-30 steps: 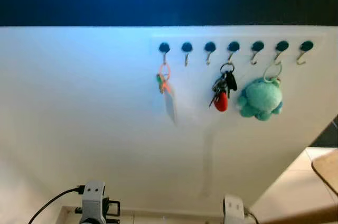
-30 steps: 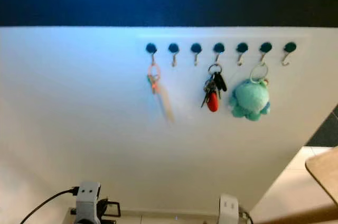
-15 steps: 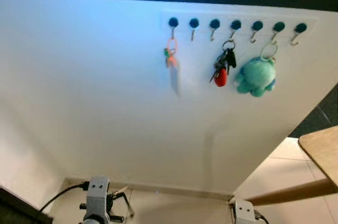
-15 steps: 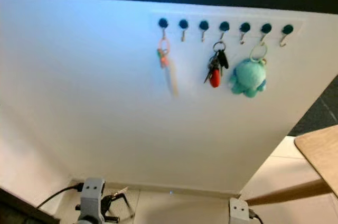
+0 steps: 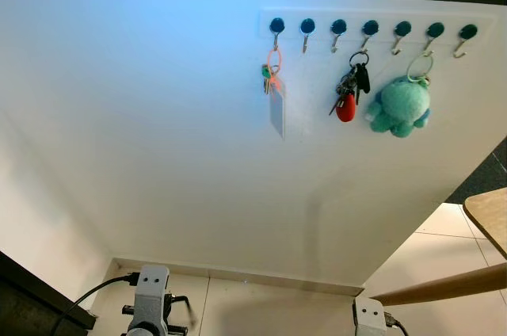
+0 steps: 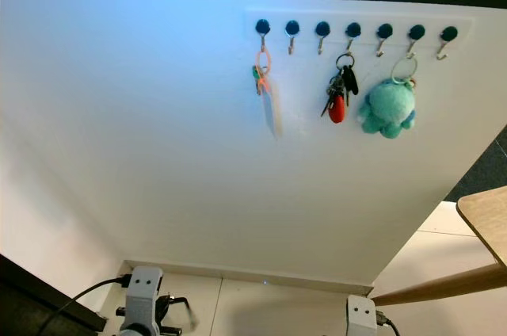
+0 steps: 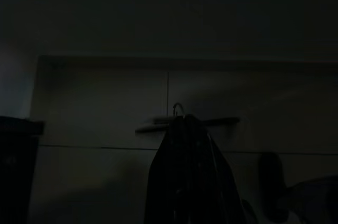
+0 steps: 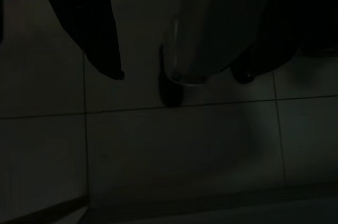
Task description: Hang keys on a hook
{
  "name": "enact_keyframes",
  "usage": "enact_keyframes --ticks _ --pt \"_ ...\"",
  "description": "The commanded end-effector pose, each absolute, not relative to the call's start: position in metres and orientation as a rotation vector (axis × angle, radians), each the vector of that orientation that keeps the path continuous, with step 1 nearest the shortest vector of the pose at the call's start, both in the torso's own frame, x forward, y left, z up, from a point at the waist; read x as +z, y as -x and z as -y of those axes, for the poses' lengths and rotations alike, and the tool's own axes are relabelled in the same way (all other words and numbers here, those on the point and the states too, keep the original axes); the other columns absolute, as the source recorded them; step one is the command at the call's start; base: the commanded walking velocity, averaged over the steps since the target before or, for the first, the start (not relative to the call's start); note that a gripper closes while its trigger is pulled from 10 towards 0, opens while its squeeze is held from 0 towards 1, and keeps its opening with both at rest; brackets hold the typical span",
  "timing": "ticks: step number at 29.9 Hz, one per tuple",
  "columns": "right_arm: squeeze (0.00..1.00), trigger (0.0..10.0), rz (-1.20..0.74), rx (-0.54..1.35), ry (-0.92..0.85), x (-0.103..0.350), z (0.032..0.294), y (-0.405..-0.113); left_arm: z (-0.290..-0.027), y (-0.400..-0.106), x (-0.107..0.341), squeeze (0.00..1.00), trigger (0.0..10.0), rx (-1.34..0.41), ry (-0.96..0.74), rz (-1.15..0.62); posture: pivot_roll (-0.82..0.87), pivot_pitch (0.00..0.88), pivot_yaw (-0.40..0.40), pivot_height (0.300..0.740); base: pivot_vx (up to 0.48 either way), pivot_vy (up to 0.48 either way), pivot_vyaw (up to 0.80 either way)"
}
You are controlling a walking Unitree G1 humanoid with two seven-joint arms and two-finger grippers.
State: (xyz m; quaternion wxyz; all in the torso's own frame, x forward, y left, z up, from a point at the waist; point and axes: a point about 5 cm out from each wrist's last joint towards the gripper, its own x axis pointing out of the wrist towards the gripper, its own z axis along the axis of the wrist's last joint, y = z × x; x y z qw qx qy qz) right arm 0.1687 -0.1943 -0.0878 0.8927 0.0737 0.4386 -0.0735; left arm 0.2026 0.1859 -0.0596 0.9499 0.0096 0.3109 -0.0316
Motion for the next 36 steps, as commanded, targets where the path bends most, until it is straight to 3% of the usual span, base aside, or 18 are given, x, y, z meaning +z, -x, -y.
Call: enact_keyframes --ticks 1,8,15,18,21,22,25,30,36 --pt "0.00 10.0 -0.913 -0.156 -0.147 -0.087 0.197 -0.169 -0.186 -0.202 -0.060 0.00 10.0 -0.039 -0.028 -0.634 0.03 0.052 0.023 0.740 0.000 0.000 0.00" --pt "0.00 10.0 -0.907 -0.154 -0.144 -0.086 0.198 -0.171 -0.190 -0.221 -0.043 0.00 10.0 -0.037 -0.025 -0.509 0.03 0.058 0.010 0.740 0.000 0.000 0.00" --pt "0.00 10.0 -0.882 -0.138 -0.119 -0.083 0.198 -0.178 -0.186 -0.243 -0.010 0.00 10.0 -0.290 -0.112 -0.313 0.03 0.064 -0.003 0.740 0.000 0.000 0.00" --pt "0.00 10.0 -0.864 -0.072 -0.028 -0.080 0.196 -0.183 -0.160 -0.246 0.016 0.00 10.0 -0.664 -0.263 -0.188 0.03 0.068 -0.003 0.740 0.000 0.000 0.00" --pt "0.00 10.0 -0.862 -0.068 -0.023 -0.080 0.196 -0.183 -0.153 -0.246 0.025 0.00 10.0 -0.761 -0.302 -0.157 0.04 0.070 -0.006 0.740 0.000 0.000 0.00" --pt "0.00 10.0 -0.859 -0.077 -0.034 -0.080 0.196 -0.184 -0.140 -0.248 0.043 0.00 10.0 -0.909 -0.360 -0.104 0.04 0.070 -0.009 0.740 0.000 0.000 0.00" --pt "0.00 10.0 -0.858 -0.078 -0.037 -0.080 0.196 -0.184 -0.133 -0.250 0.053 0.00 10.0 -0.972 -0.384 -0.082 0.04 0.071 -0.009 0.740 0.000 0.000 0.00" --pt "0.00 10.0 -0.846 -0.076 -0.040 -0.079 0.194 -0.186 -0.098 -0.266 0.114 0.00 10.0 -1.177 -0.420 0.069 0.04 0.070 -0.008 0.740 0.000 0.000 0.00" --pt "0.00 10.0 -0.820 -0.056 -0.029 -0.076 0.193 -0.190 -0.074 -0.281 0.158 0.00 10.0 -1.232 -0.452 0.155 0.05 0.067 -0.008 0.740 0.000 0.000 0.00"
